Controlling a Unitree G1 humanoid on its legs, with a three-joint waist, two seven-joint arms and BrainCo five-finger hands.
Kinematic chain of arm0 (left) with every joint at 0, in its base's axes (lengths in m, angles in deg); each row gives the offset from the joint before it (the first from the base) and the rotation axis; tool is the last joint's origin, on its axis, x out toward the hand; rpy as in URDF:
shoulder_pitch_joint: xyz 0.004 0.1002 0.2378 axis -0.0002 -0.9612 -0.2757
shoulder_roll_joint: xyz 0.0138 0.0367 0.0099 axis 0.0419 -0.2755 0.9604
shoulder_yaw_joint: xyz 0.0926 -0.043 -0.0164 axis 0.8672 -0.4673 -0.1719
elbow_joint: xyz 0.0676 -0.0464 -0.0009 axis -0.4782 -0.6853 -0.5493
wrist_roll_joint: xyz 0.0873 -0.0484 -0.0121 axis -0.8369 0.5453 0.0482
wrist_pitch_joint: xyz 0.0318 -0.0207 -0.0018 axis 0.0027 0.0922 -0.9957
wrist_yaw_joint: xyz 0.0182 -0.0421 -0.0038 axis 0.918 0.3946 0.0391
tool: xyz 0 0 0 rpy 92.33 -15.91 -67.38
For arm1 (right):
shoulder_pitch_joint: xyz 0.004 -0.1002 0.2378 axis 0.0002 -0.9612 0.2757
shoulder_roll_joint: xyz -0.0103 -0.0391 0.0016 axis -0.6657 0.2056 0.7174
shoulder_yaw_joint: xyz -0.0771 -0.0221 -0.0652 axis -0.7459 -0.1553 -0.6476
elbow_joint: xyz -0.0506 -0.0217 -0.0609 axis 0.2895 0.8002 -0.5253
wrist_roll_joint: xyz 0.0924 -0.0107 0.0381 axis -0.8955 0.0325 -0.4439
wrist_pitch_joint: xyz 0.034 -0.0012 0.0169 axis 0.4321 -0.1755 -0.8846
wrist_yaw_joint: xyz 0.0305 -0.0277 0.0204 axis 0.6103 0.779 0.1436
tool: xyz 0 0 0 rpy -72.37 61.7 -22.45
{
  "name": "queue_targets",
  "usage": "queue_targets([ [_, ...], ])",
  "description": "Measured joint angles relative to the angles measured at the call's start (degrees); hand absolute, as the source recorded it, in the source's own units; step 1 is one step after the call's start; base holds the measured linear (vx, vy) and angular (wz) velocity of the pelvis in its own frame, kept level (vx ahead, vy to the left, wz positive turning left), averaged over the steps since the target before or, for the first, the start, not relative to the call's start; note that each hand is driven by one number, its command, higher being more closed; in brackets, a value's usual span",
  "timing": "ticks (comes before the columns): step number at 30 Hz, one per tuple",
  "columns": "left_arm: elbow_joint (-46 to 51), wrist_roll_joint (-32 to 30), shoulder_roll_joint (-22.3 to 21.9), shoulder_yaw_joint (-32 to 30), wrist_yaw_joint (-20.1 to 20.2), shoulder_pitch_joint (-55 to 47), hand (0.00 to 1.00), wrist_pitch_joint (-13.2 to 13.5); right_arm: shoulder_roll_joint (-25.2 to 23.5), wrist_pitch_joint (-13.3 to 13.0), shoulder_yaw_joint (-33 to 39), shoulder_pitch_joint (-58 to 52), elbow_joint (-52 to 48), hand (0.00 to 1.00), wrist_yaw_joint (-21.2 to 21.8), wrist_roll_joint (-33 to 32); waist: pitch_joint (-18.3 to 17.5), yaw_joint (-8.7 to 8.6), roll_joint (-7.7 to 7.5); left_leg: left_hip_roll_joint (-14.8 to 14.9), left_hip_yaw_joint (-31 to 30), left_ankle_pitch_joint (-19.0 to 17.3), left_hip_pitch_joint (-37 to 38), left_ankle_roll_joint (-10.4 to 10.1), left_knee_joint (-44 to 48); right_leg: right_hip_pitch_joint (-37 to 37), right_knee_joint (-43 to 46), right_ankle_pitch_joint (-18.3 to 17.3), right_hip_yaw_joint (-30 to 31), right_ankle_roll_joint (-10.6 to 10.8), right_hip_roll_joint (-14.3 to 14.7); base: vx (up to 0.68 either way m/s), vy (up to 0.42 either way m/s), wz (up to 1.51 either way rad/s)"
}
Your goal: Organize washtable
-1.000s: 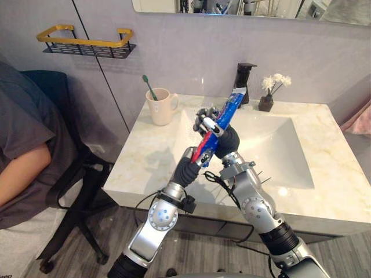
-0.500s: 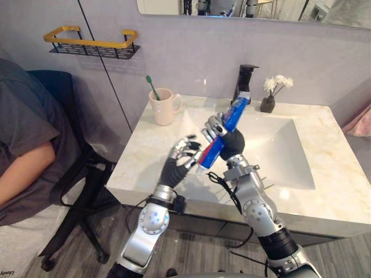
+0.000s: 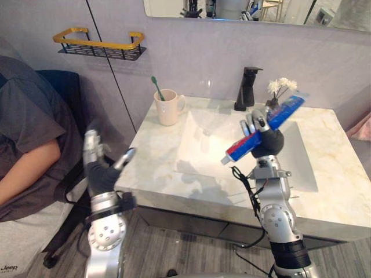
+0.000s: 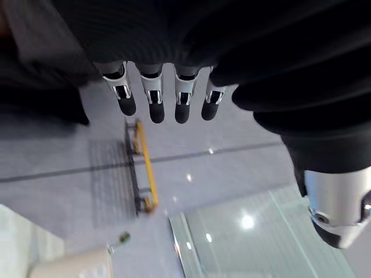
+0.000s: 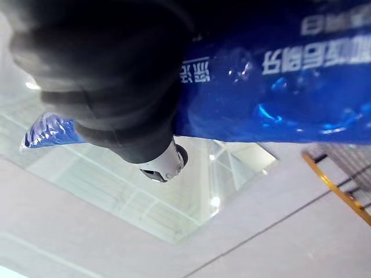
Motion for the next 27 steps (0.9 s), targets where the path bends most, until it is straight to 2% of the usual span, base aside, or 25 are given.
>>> queue_targets([
  [3,-3.83,1.2,-2.24,-3.47,-0.87,-1.84,0.0,0.01,-0.56,-0.01,2.82,-0.42,-0.02,1.0,-0.03,1.43,0.04,0.1,-0.09,-0.11,-0.85,0.0,-0.36,0.0,-0.21,0.01,0.0,-0.13,-0.97,0.05,-0.11,-0.04,-0.01,0.14],
  [9,-22.7,7.55,-2.83,-7.8,-0.47,-2.24,0.0,-0.45,-1.4,0.01,4.63,-1.44,-0.03,1.0,-1.06,3.46,0.54,0.28,-0.89,-0.46,-2.39,0.01,-1.31,-0.01,-0.29,-0.1,0.0,-0.63,-2.81,0.43,-0.39,-0.01,-0.003,0.14],
  [16,-47.31,7.7,-2.47,-9.11,5.84,-1.06,0.0,-4.89,-1.54,0.03,6.04,-1.14,-0.02,1.0,-1.17,6.5,0.89,0.78,-1.9,-0.97,-2.51,0.01,-2.29,-0.01,0.01,-1.0,0.01,-0.74,-3.05,0.62,-0.89,0.02,0.012,0.02],
  [21,-53.29,7.48,-2.31,-9.16,7.08,-0.38,0.0,-5.38,-1.51,0.02,7.4,-0.43,0.0,1.0,-2.53,9.34,1.27,1.63,-2.43,-0.97,-2.6,0.0,-2.36,-0.01,0.01,-1.03,0.01,-0.76,-3.19,0.64,-0.91,0.0,0.0,0.0],
  [24,-56.34,7.04,-2.29,-9.1,8.06,-0.25,0.0,-5.44,-1.3,-0.22,8.2,2.39,0.0,1.0,-4.27,13.54,1.42,1.63,-2.51,-1.06,-2.89,0.0,-2.54,-0.01,-0.01,-1.07,0.01,-0.83,-3.59,0.73,-1.0,-0.03,-0.002,0.06],
  [27,-58.22,5.38,-2.06,-8.8,8.17,0.01,0.0,-5.43,-0.54,-1.7,8.51,7.09,0.07,1.0,-6.3,18.9,1.91,1.78,-3.07,-1.12,-3.65,0.01,-3.28,-0.01,-0.01,-1.43,0.01,-0.97,-4.57,0.8,-1.01,-0.03,-0.006,0.12],
])
